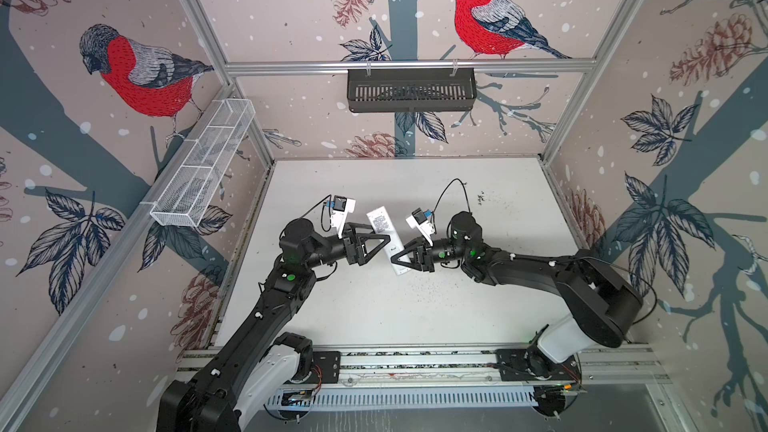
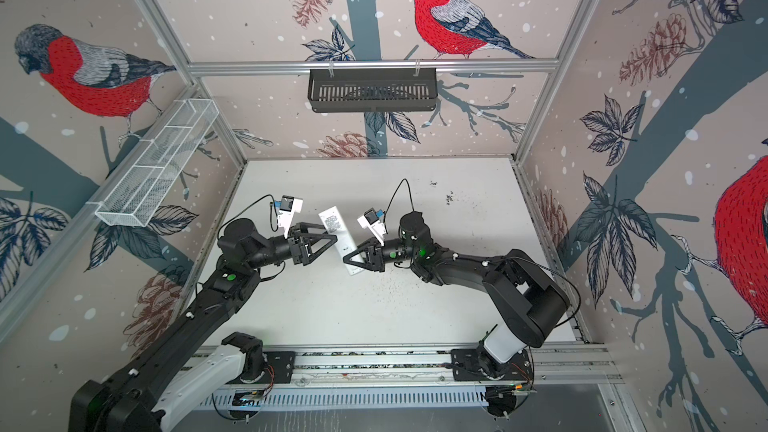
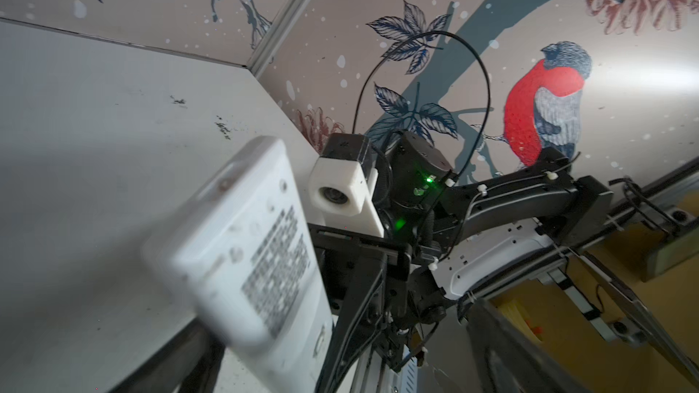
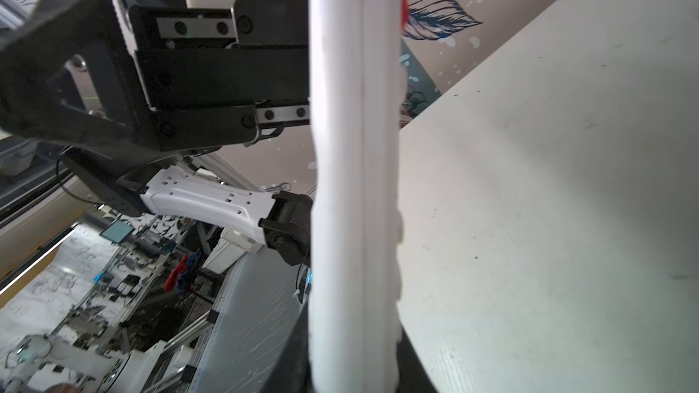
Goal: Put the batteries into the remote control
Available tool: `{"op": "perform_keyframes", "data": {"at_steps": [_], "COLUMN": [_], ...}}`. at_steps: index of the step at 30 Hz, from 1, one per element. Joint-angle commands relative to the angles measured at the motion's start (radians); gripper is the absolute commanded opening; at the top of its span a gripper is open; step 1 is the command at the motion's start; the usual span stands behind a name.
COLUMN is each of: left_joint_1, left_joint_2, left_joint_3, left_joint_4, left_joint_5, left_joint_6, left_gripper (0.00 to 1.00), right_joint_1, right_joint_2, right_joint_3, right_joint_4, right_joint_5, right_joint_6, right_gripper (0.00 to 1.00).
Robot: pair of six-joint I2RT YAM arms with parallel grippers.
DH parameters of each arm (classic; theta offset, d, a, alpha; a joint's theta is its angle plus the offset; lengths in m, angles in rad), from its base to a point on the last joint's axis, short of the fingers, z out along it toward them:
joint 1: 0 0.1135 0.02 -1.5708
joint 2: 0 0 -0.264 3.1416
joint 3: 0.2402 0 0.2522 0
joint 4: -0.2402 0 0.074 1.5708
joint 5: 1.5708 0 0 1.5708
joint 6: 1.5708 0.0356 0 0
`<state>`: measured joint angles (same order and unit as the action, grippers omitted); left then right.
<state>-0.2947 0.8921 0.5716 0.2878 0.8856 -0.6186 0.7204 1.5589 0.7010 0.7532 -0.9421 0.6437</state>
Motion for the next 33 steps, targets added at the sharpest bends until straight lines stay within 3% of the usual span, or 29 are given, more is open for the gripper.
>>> {"op": "perform_keyframes", "data": {"at_steps": [1,4,8,13,15,26,33], "left_joint_1": [-0.001,0.000,0.000,0.000,0.000,0.000,0.000], "left_joint_2": [0.005,0.014,0.017,0.035,0.040,-0.003,-0.035], "left_joint_3": [0.032,0.051,0.069,0.079,0.075,0.047,0.048], "left_joint_4": [-0.185,-0.276,-0.358,-0.377,-0.366,-0.362,-0.354], "left_joint_5": [-0.222,-0.370,-0.511,-0.541,-0.530,-0.541,-0.557], "left_joint_6": [0.113,0.137,0.163,0.180,0.180,0.189,0.192], "left_gripper": [0.97,0.98,0.98,0.98,0.97,0.98,0.98], "right_joint_1": [-0.039,-0.072,-0.081,-0.046,-0.033,0.063,0.099], "right_joint_2": [-0.030,-0.059,-0.067,-0.004,0.039,0.282,0.412], "right_joint_3": [-0.005,0.009,0.074,0.173,0.210,0.416,0.530], "right_joint_4": [-0.153,-0.309,-0.584,-0.818,-0.873,-1.135,-1.215], "right_joint_5": [0.103,0.198,0.469,0.859,0.957,1.341,1.375], "right_joint_6": [-0.056,-0.117,-0.194,-0.173,-0.149,-0.052,-0.041], "right_gripper": [0.20,0.20,0.20,0.20,0.19,0.22,0.32]}}
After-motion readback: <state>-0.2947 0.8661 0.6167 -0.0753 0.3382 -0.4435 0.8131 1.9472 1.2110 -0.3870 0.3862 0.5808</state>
